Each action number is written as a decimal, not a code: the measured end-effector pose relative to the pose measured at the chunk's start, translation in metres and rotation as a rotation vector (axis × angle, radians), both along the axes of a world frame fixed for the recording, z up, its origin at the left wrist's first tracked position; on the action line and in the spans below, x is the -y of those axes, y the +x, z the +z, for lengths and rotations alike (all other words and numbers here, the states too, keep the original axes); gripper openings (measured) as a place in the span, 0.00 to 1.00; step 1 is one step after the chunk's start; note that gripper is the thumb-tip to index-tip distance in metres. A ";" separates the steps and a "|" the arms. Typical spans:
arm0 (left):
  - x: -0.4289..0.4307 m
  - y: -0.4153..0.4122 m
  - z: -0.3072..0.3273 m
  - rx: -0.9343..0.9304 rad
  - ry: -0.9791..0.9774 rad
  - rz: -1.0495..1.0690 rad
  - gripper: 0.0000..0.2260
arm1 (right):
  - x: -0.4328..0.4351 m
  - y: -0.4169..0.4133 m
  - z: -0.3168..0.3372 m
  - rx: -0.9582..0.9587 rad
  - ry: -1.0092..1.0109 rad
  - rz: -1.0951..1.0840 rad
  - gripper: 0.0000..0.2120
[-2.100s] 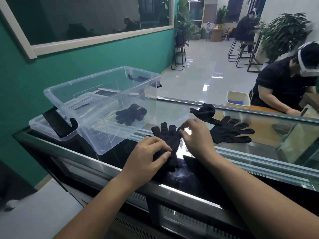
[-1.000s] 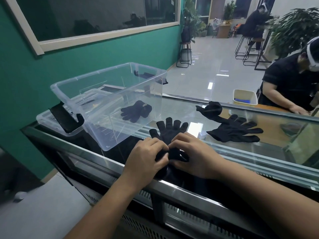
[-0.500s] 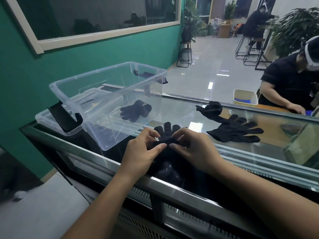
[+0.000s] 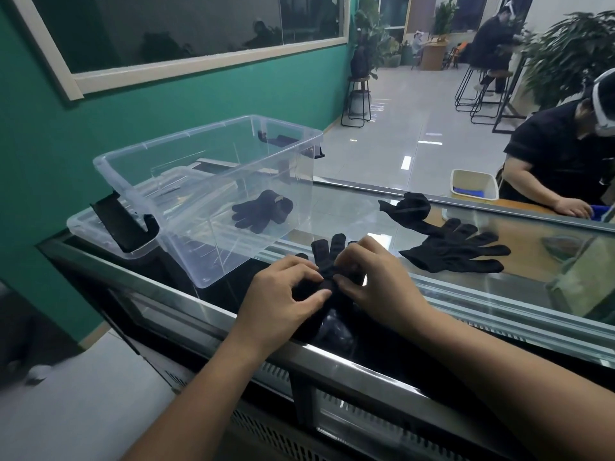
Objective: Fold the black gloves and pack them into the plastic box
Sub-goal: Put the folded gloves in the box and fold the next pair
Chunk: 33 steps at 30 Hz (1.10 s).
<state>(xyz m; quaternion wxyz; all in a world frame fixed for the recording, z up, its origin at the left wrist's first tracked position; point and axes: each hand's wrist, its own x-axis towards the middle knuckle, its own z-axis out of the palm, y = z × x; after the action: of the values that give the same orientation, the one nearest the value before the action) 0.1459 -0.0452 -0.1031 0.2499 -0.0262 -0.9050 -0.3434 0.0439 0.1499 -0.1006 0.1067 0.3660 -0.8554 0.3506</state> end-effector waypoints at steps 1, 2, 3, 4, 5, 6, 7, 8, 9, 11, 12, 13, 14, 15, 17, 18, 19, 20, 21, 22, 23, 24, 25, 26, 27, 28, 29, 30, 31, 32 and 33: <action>0.000 0.000 0.000 0.017 -0.019 -0.018 0.11 | 0.000 0.000 0.000 -0.048 0.002 0.020 0.06; 0.000 0.000 0.000 0.031 -0.043 -0.033 0.12 | -0.001 -0.001 0.000 -0.112 0.015 0.040 0.05; 0.000 -0.001 0.001 0.039 -0.063 -0.043 0.13 | 0.000 0.000 0.000 -0.175 0.045 0.056 0.05; 0.000 -0.001 0.001 0.042 -0.073 -0.049 0.13 | 0.000 0.000 -0.001 -0.224 0.077 0.069 0.06; 0.000 -0.001 0.001 0.042 -0.078 -0.049 0.12 | 0.000 0.001 -0.001 -0.250 0.105 0.084 0.07; 0.000 -0.001 0.002 0.042 -0.081 -0.047 0.12 | -0.001 0.001 0.000 -0.258 0.126 0.107 0.07; 0.000 -0.001 0.002 0.041 -0.082 -0.043 0.11 | -0.002 0.003 0.001 -0.250 0.138 0.132 0.07; -0.001 -0.001 0.001 0.041 -0.083 -0.038 0.10 | -0.004 0.004 0.002 -0.232 0.143 0.156 0.07; -0.001 -0.001 0.001 0.040 -0.085 -0.032 0.09 | -0.005 0.005 0.003 -0.205 0.150 0.178 0.08; -0.002 0.000 0.000 0.040 -0.095 -0.012 0.06 | -0.008 0.007 0.005 -0.162 0.163 0.214 0.12; -0.003 0.001 0.000 0.043 -0.101 0.000 0.05 | -0.008 0.007 0.005 -0.148 0.159 0.227 0.13; -0.003 0.001 0.000 0.046 -0.104 0.011 0.04 | -0.007 0.007 0.005 -0.128 0.146 0.234 0.13; -0.003 0.001 0.000 0.054 -0.102 0.022 0.04 | -0.007 0.007 0.005 -0.106 0.125 0.235 0.12; -0.002 0.001 -0.001 0.063 -0.093 0.031 0.04 | -0.007 0.007 0.005 -0.087 0.100 0.230 0.11; -0.002 0.001 -0.002 0.081 -0.073 0.049 0.04 | -0.006 0.007 0.006 -0.030 0.040 0.198 0.09; -0.001 0.001 -0.002 0.086 -0.067 0.055 0.05 | -0.007 0.007 0.007 0.005 0.010 0.178 0.09; -0.001 0.001 -0.003 0.089 -0.064 0.059 0.06 | -0.007 0.007 0.007 0.028 -0.020 0.160 0.09; -0.001 0.000 -0.003 0.093 -0.063 0.062 0.07 | -0.008 0.007 0.006 0.042 -0.043 0.144 0.08; -0.001 0.000 -0.002 0.099 -0.062 0.066 0.07 | -0.008 0.006 0.006 0.056 -0.054 0.131 0.08; -0.001 -0.001 -0.002 0.106 -0.059 0.070 0.07 | -0.008 0.005 0.006 0.067 -0.059 0.120 0.07; -0.001 -0.002 -0.001 0.113 -0.053 0.073 0.07 | -0.007 0.004 0.005 0.072 -0.060 0.108 0.05; -0.001 -0.003 -0.001 0.120 -0.045 0.077 0.07 | -0.006 0.002 0.004 0.072 -0.057 0.093 0.04; -0.001 -0.004 -0.001 0.127 -0.034 0.081 0.07 | -0.005 0.001 0.003 0.072 -0.048 0.073 0.04; -0.001 -0.004 -0.001 0.130 -0.019 0.088 0.07 | -0.003 0.000 0.002 0.072 -0.033 0.048 0.04; -0.001 -0.005 -0.001 0.128 -0.004 0.098 0.06 | -0.002 -0.001 0.001 0.068 -0.015 0.023 0.05; -0.002 -0.005 -0.001 0.124 0.010 0.107 0.06 | -0.001 -0.002 0.000 0.061 0.003 0.003 0.05; -0.002 -0.005 -0.001 0.118 0.020 0.116 0.06 | 0.000 -0.003 -0.002 0.051 0.020 -0.014 0.06; -0.002 -0.005 -0.001 0.113 0.026 0.124 0.06 | 0.001 -0.003 -0.003 0.041 0.033 -0.027 0.07; -0.002 -0.005 -0.002 0.107 0.027 0.133 0.05 | 0.001 -0.003 -0.004 0.028 0.040 -0.037 0.07; -0.002 -0.006 -0.002 0.098 0.021 0.142 0.05 | 0.002 -0.003 -0.005 0.013 0.037 -0.046 0.06; -0.003 -0.007 -0.002 0.084 0.009 0.151 0.04 | 0.002 -0.003 -0.005 -0.002 0.030 -0.054 0.06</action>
<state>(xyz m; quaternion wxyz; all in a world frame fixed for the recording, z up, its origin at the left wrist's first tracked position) 0.1394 -0.0427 -0.1053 0.2371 0.0578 -0.9124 -0.3285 0.0406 0.1479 -0.1060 0.1116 0.3446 -0.8700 0.3345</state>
